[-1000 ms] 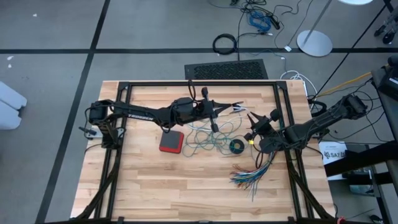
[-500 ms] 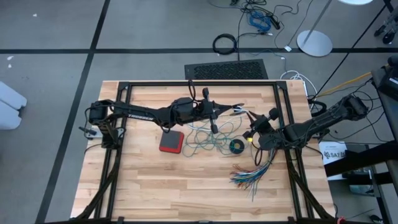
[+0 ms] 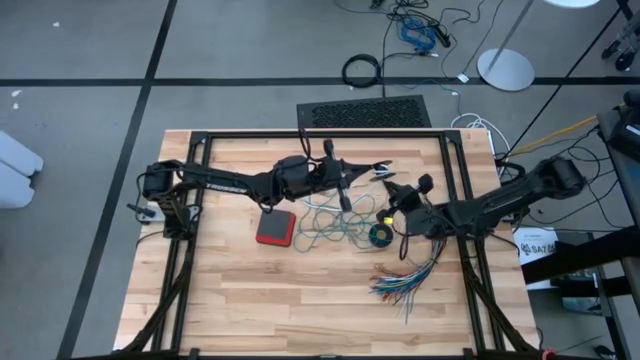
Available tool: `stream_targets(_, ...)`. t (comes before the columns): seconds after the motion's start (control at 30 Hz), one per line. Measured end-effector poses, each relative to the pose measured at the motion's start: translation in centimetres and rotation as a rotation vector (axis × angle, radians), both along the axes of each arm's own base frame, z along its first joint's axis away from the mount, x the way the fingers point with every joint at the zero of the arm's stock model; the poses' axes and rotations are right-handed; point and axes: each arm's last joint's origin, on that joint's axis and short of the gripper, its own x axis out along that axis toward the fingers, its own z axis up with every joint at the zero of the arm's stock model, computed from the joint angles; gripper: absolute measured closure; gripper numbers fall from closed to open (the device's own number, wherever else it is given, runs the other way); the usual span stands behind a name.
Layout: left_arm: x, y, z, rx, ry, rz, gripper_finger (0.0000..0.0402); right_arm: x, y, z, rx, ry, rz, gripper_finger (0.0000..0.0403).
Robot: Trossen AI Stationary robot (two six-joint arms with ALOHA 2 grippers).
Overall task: Coiling cords
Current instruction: Coil the white wire cable on the spool
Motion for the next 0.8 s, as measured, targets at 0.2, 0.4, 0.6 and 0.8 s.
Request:
stream_targets(0.2,0.2,0.9,-0.6,0.002,0.011,0.043,0.0401,2.5,-0.6,-0.1,0.021,-0.071,0.072,0.0402)
stream_targets(0.4,1.3,1.8,-3.4,0.021,0.087,0.098,0.0401,4.8,-0.5,2.6,0.021,-0.073,0.130,0.0403)
stream_targets(0.6,1.6,2.1,-4.0,0.067,0.095,0.109,0.0401,5.5,-0.4,4.3,0.058,0.013,0.133,0.0403)
stream_targets(0.8,1.7,1.8,-4.1,0.158,0.125,0.102,0.0401,4.9,-0.6,4.9,0.141,0.064,0.153,0.0403)
